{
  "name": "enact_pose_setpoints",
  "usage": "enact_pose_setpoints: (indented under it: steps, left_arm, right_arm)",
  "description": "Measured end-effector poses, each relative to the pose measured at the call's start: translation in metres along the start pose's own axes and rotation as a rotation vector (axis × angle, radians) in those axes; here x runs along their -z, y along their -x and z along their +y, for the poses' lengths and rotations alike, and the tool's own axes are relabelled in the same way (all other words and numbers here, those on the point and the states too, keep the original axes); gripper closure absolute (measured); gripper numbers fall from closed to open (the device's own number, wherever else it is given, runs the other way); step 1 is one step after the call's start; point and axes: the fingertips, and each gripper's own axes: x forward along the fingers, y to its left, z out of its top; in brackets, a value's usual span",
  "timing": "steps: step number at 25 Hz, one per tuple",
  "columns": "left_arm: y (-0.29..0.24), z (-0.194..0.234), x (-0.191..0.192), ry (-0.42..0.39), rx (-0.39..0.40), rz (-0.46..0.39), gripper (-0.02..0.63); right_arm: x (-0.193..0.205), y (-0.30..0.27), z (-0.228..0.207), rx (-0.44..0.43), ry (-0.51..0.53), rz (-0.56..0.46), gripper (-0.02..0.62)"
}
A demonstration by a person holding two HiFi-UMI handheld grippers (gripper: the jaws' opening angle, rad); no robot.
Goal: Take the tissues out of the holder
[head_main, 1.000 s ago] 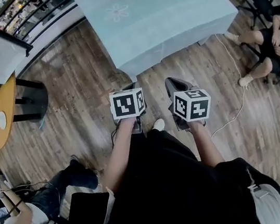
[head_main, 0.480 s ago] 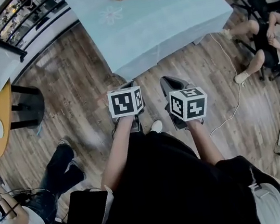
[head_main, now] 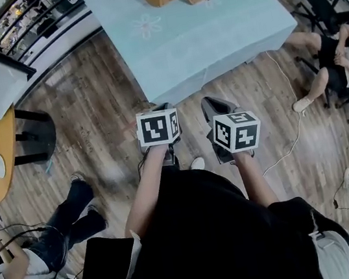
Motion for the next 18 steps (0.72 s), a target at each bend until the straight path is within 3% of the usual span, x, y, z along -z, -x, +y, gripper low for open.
enact_pose_setpoints:
  steps: [18]
  left_arm:
    - [-0.036,0.079,-0.101,-0.025,0.044,0.02,0.595]
  right_arm:
    - [-0.081,-0.094,0.016,0.046,-0.018,0.003,0.581]
